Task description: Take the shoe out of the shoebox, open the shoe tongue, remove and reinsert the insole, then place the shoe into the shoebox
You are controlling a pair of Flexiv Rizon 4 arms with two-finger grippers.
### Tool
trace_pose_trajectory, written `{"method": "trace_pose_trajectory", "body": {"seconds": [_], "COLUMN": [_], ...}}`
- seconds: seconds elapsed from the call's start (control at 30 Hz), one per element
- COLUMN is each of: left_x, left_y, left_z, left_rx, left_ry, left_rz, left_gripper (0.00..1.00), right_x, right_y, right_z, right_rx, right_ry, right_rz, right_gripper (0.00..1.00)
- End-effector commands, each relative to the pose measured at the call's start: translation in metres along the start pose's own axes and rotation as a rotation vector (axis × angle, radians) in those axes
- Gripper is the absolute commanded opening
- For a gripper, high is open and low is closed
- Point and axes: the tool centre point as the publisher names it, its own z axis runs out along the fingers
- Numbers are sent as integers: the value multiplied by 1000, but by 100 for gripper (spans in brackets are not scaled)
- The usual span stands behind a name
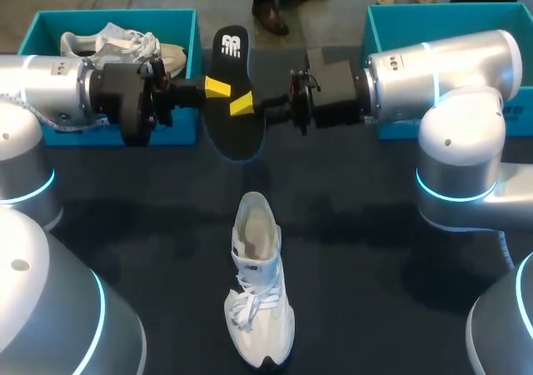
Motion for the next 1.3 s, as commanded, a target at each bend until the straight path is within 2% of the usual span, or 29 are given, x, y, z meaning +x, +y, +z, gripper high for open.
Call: {"method": "trace_pose_trajectory", "body": {"seconds": [0.03, 0.17, 0.23, 0.27, 0.33, 0.4, 0.67, 0.7, 0.73, 0.77, 0.8, 1.03, 1.3], "left_x": [2, 3, 3, 3, 3, 3, 2, 2, 2, 2, 2, 2, 10], "left_y": [-1, -2, -2, -3, -3, -3, -5, -5, -5, -6, -7, -17, -30], "left_z": [1, 1, 2, 2, 2, 2, 2, 2, 2, 2, 1, -11, -39], "left_rx": [0, 1, 1, 2, 2, 1, 3, 4, 5, 5, 6, 8, -28], "left_ry": [-1, -1, -2, -2, -1, -1, 3, 6, 6, 7, 9, 29, 96], "left_rz": [1, -2, -4, -4, -4, -3, -6, -8, -8, -9, -9, -10, -90], "left_gripper": [0, 0, 0, 0, 0, 0, 0, 5, 41, 87, 100, 100, 100], "right_x": [1, 1, 1, 1, 1, 1, 1, 1, 2, 2, 2, 1, -7], "right_y": [-1, -2, -2, -2, -2, -2, -3, -3, -3, -4, -4, -2, 4], "right_z": [3, 4, 4, 4, 4, 4, 3, 3, 3, 3, 3, -5, -16], "right_rx": [-2, -1, -1, -1, -1, -2, -2, -2, -5, -7, -11, -67, -114], "right_ry": [-3, -1, 2, 3, 2, 1, -3, -4, -4, -4, -5, 5, 30], "right_rz": [2, 1, -1, -1, -1, 0, -8, -10, -16, -20, -27, -112, -235], "right_gripper": [15, 17, 25, 25, 19, 0, 0, 0, 0, 0, 0, 0, 0]}}
